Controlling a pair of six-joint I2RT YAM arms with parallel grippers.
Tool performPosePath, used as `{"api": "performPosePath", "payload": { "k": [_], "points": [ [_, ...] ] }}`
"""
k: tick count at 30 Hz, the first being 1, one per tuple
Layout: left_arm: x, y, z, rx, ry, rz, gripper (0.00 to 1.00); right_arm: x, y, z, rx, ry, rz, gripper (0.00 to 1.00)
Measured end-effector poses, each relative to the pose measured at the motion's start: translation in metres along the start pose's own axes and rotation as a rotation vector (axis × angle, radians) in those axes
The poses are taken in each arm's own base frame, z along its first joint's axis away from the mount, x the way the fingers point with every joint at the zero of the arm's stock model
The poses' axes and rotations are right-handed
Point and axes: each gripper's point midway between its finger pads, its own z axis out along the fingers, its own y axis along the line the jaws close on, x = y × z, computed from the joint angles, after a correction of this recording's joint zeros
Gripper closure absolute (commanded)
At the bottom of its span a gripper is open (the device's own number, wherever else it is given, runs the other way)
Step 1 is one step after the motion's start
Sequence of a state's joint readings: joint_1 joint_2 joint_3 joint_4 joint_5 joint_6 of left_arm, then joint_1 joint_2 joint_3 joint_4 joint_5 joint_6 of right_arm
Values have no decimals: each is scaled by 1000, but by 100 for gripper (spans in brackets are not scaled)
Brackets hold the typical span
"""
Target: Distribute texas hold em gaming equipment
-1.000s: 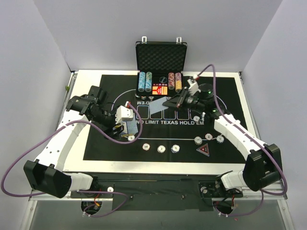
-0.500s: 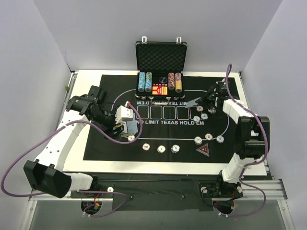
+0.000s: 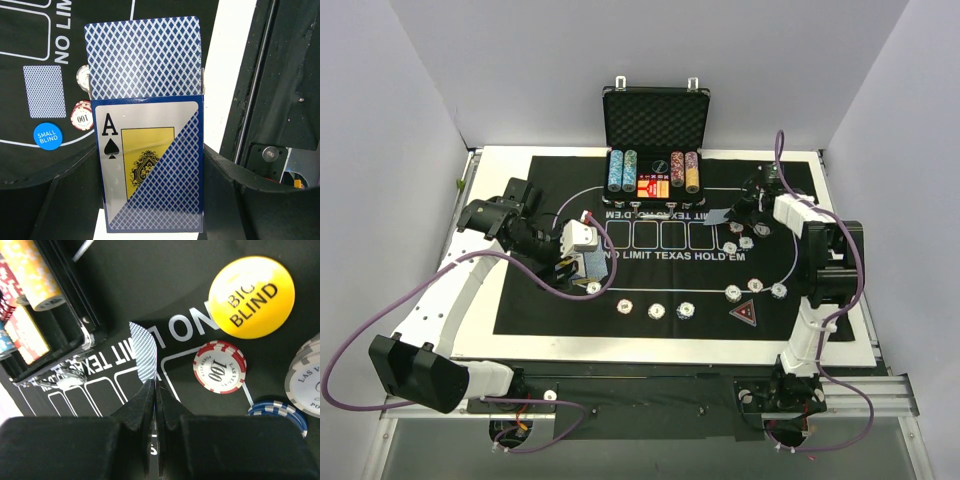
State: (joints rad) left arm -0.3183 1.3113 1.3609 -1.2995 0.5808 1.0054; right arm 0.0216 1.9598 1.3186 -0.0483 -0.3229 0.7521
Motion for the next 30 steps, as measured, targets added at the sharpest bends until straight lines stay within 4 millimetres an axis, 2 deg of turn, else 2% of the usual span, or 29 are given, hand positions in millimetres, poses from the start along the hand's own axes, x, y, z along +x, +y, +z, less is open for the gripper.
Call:
{"api": "performPosePath", "payload": {
  "k": [5, 9, 12, 16, 19, 20, 24, 27, 30],
  "points": [
    [0, 0, 0, 2, 1, -1, 96, 19, -4, 5, 24, 33, -25, 100],
    [0, 0, 1, 4, 2, -3, 97, 49, -13, 10, 71, 81, -57, 100],
    [0, 1, 1, 5, 3, -4, 96, 62, -16, 10, 104, 101, -77, 83],
    [0, 1, 1, 4, 2, -2, 96, 62, -22, 9, 138, 93, -82, 68],
    [0, 1, 1, 4, 2, -2, 96, 57, -28, 1, 181, 69, -95, 61],
    [0, 1, 1, 4, 2, -2, 96, 56, -30, -2, 198, 64, -101, 54],
    [0, 1, 1, 4, 2, -2, 96, 51, -33, -20, 254, 39, -137, 51],
    [0, 1, 1, 4, 2, -2, 96, 46, -16, -37, 231, 5, -168, 49],
    [0, 1, 1, 4, 2, -2, 96, 48, 21, -65, 121, -29, -198, 43]
  ]
}}
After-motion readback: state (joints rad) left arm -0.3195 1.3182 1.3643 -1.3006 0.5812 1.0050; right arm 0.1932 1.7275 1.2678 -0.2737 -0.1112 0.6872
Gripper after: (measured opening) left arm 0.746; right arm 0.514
